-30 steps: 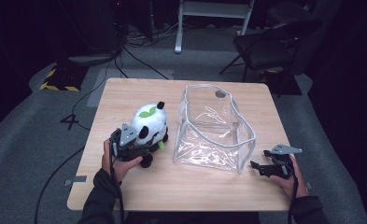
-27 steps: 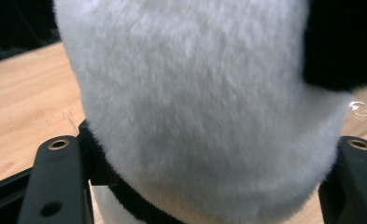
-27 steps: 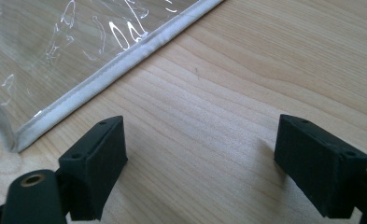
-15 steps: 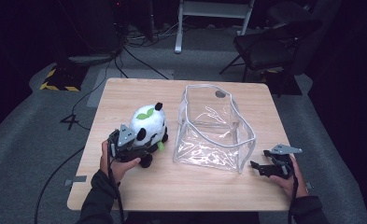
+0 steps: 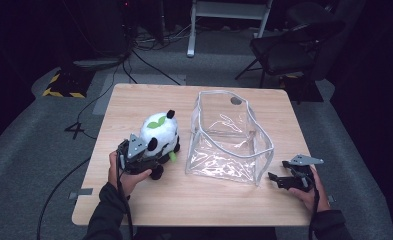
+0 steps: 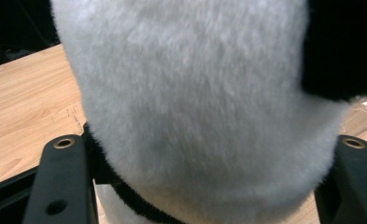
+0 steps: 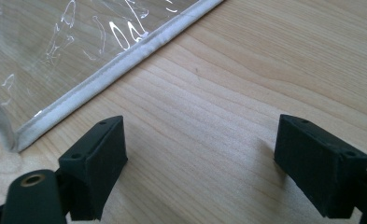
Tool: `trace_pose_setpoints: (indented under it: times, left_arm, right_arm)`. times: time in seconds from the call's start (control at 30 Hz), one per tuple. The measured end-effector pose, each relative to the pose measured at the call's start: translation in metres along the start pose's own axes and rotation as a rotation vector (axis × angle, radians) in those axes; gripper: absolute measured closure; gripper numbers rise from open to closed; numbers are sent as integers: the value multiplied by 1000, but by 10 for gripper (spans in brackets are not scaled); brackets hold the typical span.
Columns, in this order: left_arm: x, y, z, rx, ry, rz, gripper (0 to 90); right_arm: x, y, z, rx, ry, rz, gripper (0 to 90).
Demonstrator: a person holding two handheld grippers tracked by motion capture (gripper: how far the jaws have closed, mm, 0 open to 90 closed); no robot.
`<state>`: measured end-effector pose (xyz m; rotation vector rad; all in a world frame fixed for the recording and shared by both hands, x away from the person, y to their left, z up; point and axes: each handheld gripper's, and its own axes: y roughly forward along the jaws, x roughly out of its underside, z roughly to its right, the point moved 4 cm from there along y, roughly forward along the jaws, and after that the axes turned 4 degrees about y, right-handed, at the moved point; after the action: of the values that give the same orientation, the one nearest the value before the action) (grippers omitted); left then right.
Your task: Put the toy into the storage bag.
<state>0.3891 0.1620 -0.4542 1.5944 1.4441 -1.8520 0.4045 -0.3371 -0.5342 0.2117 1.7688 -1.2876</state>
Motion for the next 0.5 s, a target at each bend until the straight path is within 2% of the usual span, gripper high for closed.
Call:
trace_pose_setpoints:
  times: [0.07,0.2,0.27,0.4,0.5]
  left_arm:
    - [-1,2,2,-10,-11,8,350]
    - [-3,3,9,-30,19,9,362]
    - [-4,2,9,-30,20,11,370]
    - [-4,-3,7,-28,-14,45,379]
    - [-5,-6,11,-50,-7,61,385]
  right_arm:
    - [0,0,0,0,0,0,167]
    - [0,0,0,0,2,0,167]
    - [0,0,0,0,0,0,167]
    - [0,0,0,-2,-6,2,170]
    - [0,0,0,-2,-6,2,170]
